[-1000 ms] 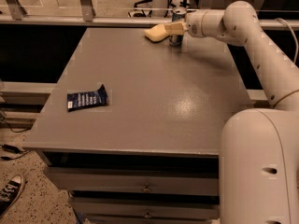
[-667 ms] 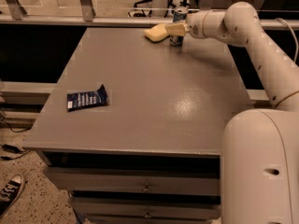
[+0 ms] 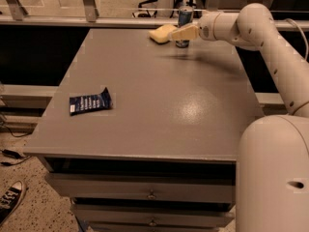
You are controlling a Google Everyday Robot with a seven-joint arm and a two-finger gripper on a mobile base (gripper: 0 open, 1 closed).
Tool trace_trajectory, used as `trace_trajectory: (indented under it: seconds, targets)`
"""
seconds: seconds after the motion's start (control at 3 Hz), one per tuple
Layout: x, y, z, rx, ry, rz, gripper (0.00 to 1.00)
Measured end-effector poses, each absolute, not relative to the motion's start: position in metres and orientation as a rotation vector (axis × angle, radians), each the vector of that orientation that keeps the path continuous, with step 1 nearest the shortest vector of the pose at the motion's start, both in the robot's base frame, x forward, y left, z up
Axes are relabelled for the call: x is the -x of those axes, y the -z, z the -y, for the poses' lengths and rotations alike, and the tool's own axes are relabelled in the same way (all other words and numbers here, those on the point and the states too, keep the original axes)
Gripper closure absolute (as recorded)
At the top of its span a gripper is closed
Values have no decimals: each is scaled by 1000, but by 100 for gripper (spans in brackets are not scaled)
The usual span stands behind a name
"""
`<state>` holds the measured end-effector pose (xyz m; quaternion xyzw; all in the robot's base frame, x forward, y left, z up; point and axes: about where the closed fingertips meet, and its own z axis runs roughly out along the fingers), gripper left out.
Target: Move redbull can near sponge
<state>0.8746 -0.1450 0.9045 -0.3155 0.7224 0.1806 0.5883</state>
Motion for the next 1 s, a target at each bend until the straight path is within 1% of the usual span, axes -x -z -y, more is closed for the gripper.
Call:
trace_trajectory:
  seconds: [0.67,1.0]
  targets:
    - [-805,-950,188,780,-446,-1603,0]
    - [-800,-953,194,782,-443,-1600,0]
